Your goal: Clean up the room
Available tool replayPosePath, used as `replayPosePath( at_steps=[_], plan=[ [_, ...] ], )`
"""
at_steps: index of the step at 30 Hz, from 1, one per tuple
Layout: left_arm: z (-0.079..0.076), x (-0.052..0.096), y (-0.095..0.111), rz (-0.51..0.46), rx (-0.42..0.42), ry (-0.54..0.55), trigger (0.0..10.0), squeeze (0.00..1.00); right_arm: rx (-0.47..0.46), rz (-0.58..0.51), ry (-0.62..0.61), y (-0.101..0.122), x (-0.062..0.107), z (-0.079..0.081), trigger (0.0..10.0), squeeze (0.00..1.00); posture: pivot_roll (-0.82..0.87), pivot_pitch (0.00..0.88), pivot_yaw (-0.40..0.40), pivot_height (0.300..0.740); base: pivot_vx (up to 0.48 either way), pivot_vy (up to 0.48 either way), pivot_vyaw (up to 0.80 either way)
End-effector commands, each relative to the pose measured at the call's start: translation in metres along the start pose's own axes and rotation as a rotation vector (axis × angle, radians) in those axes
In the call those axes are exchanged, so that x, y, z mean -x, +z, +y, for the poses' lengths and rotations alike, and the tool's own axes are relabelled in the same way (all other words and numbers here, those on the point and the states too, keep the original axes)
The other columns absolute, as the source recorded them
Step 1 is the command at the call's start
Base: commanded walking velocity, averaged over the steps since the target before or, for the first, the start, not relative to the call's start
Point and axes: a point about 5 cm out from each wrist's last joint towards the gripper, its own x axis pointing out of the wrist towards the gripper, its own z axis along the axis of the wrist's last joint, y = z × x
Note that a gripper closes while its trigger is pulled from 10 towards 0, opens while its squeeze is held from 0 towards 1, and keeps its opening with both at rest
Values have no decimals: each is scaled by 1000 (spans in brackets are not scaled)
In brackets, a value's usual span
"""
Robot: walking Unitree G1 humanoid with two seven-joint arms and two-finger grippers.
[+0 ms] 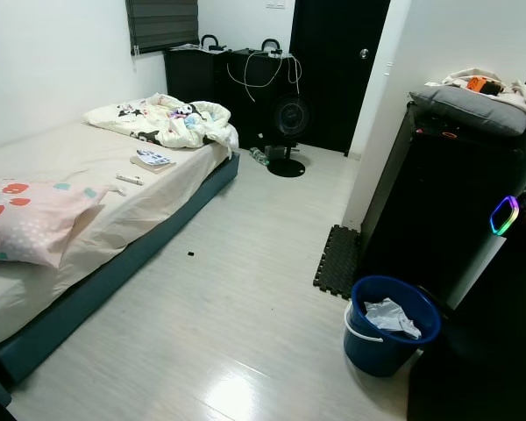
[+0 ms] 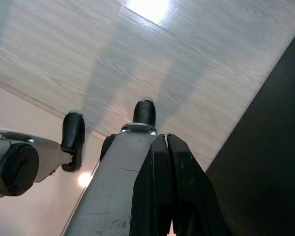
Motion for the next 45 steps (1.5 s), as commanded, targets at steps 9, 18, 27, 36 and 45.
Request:
replayPosePath(
  at_steps=[9, 18, 27, 36, 45],
  plan=[
    [0, 0, -4, 19, -25, 7, 10000, 0, 14, 20, 2, -3, 0, 0, 10000, 0, 41, 0, 9, 740, 0, 0, 0],
    [1, 0, 2, -5, 16, 15, 10000, 0, 10, 9, 5, -1, 0, 0, 10000, 0, 39, 0, 12, 740, 0, 0, 0],
    [14, 0, 19, -114, 109, 95, 10000, 0, -2, -45, 42, 9, -1, 5, 10000, 0, 38, 0, 15, 740, 0, 0, 0],
    [19, 3, 36, -246, 143, 143, 10000, 0, 32, -37, 42, 6, 0, 7, 10000, 0, 47, 0, 14, 740, 0, 0, 0],
    [18, 5, 41, -329, 120, 130, 10000, 0, 49, -83, 35, 11, 0, 6, 10000, 0, 47, 0, 17, 740, 0, 0, 0]
  ],
)
